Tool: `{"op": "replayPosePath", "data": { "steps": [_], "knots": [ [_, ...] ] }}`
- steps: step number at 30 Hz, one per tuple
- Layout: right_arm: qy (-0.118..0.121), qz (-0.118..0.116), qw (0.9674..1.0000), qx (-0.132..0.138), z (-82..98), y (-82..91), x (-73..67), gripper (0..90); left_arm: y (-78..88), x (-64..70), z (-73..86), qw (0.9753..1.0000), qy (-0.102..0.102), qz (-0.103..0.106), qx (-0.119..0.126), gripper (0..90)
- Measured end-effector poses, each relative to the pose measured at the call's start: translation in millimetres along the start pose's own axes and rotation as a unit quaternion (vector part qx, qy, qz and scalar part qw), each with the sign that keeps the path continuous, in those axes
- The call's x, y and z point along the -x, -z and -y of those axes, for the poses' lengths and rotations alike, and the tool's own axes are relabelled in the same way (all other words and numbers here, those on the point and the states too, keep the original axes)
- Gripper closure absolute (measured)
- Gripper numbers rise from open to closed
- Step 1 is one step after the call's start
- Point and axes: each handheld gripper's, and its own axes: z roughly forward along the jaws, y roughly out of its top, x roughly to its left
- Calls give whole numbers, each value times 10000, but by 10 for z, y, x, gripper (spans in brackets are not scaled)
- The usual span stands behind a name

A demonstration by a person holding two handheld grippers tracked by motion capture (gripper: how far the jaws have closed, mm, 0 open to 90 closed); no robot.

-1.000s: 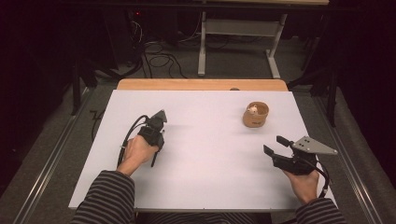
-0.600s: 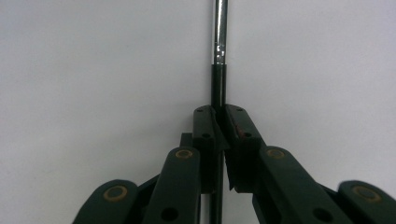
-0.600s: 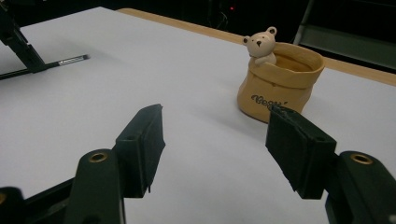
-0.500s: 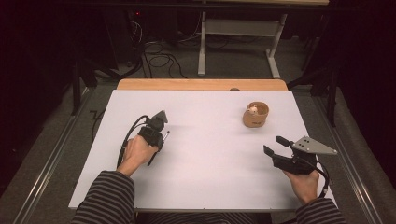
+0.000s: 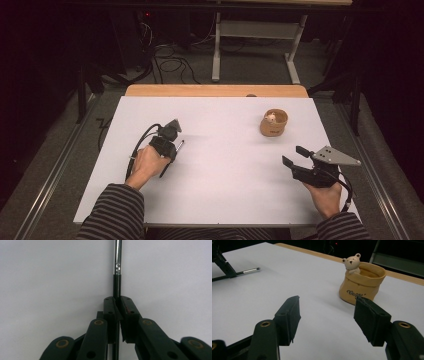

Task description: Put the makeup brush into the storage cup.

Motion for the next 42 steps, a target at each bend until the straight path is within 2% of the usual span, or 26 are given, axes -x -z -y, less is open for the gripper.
{"op": "replayPosePath", "data": {
  "steps": [5, 10, 20, 21, 23, 26, 28, 30, 35, 39, 42],
  "knots": [
    [-4, -9, 10000, -8, 0, 1, -1, 390, 35, 5, 11, 9998, -98, 96, 113, 835],
    [2, -13, 10000, -21, 0, -4, -2, 393, 90, -12, 23, 9989, -192, 237, 346, 836],
    [31, 32, 10000, -54, 2, -13, -6, 401, 189, -5, 46, 9957, -463, 369, 716, 837],
    [38, 30, 10000, -64, 3, -19, -6, 402, 197, 4, 45, 9947, -565, 354, 781, 837],
    [30, 56, 9999, -95, 4, -28, -3, 404, 205, 11, 43, 9935, -619, 390, 876, 837],
    [48, 61, 9999, -74, 4, -22, -7, 408, 226, 34, 46, 9919, -748, 328, 977, 837],
    [53, 64, 9999, -79, 4, -22, -5, 409, 252, 63, 63, 9891, -903, 191, 1145, 837],
    [26, 59, 9999, -95, 4, -28, -1, 409, 280, 77, 75, 9866, -990, 215, 1279, 837],
    [22, 56, 9999, -93, 4, -31, -1, 409, 336, 75, 95, 9821, -1010, 321, 1554, 837],
    [14, 50, 9999, -104, 4, -31, -2, 409, 375, 79, 115, 9795, -1045, 406, 1676, 837],
    [14, 30, 9999, -116, 4, -39, -4, 409, 404, 86, 124, 9758, -1074, 474, 1844, 837]
  ]
}}
